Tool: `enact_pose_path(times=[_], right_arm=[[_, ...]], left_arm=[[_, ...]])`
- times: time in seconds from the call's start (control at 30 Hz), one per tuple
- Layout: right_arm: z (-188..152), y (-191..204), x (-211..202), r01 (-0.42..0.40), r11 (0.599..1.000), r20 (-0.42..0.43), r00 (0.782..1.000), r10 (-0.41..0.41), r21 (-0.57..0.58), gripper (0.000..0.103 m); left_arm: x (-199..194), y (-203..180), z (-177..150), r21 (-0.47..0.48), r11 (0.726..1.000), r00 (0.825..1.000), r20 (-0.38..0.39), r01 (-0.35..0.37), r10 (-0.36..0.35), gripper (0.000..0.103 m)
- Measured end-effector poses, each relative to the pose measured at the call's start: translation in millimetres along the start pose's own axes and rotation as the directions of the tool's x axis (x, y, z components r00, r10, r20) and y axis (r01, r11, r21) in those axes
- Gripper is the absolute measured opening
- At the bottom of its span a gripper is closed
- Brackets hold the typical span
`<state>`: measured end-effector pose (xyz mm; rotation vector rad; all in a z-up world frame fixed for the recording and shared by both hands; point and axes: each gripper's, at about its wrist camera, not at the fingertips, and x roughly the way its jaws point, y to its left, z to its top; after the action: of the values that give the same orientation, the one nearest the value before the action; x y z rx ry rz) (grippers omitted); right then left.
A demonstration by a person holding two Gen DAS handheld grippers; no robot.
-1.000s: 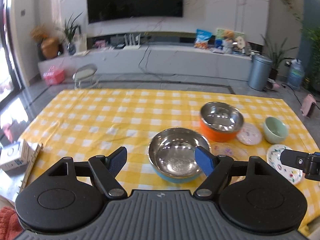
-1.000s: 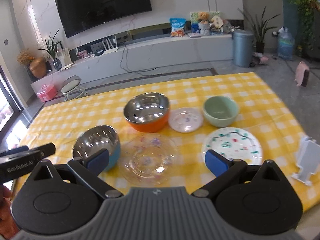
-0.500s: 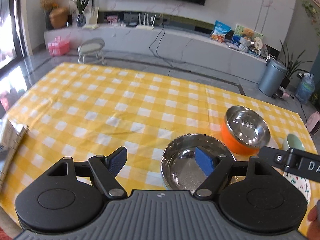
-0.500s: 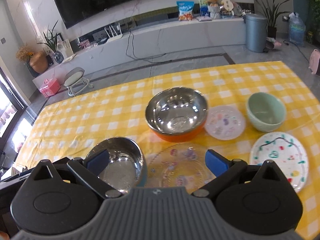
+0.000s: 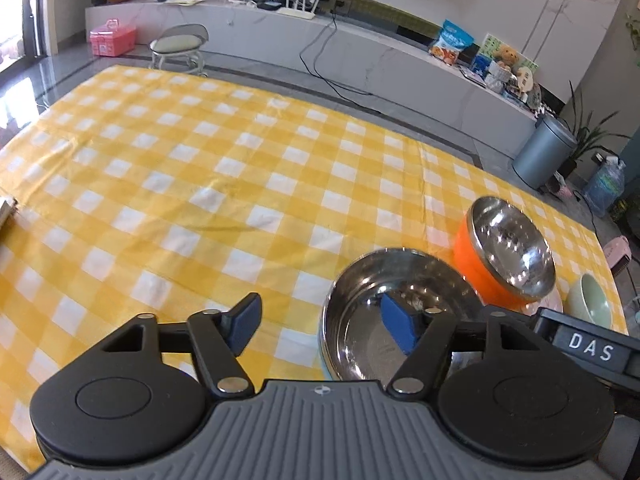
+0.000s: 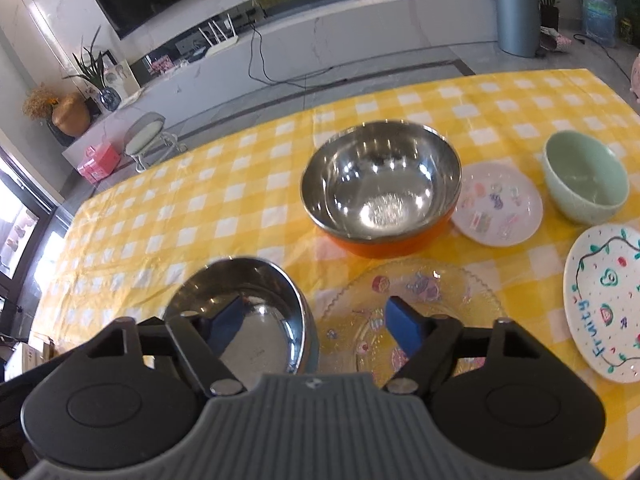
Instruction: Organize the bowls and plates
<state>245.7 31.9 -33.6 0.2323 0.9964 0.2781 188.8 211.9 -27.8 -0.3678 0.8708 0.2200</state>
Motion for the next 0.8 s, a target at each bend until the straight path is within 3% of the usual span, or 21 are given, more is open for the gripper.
enact_pose_path(times=[0.13, 0.23, 0.47, 0.57, 0.8], right_arm=[[-8.7, -4.1, 5.0, 0.032, 0.999, -0.024, 0.999, -0.032, 0.013, 0.056], [-14.0, -7.7, 9.9, 0.013, 0.999, -0.047, 0.999, -0.012, 0.031, 0.046], [-21.8, -7.2, 14.9, -0.051, 0.998, -0.072, 0.996, 0.054, 0.037, 0.013], [-21.6, -2.9, 12.4, -0.043, 0.999, -0.072, 0.996, 0.045, 0.026, 0.01], [-22.8, -3.5, -13.4, -0.064, 0.997, -0.057, 0.996, 0.067, 0.039, 0.011]], left_arm=[[9.7, -4.0, -8.0, 0.039, 0.999, 1.0, -0.028, -0.004, 0.005, 0.064], [14.2, -6.4, -10.2, 0.052, 0.999, 0.999, -0.045, 0.002, 0.0, 0.055], [15.5, -13.5, -12.3, 0.085, 0.996, 0.998, -0.063, -0.009, 0.014, 0.019], [11.9, -16.3, -12.2, 0.1, 0.995, 0.998, -0.058, -0.029, 0.035, 0.014], [-19.0, -18.3, -12.8, 0.083, 0.996, 0.999, -0.031, -0.015, 0.018, 0.014]])
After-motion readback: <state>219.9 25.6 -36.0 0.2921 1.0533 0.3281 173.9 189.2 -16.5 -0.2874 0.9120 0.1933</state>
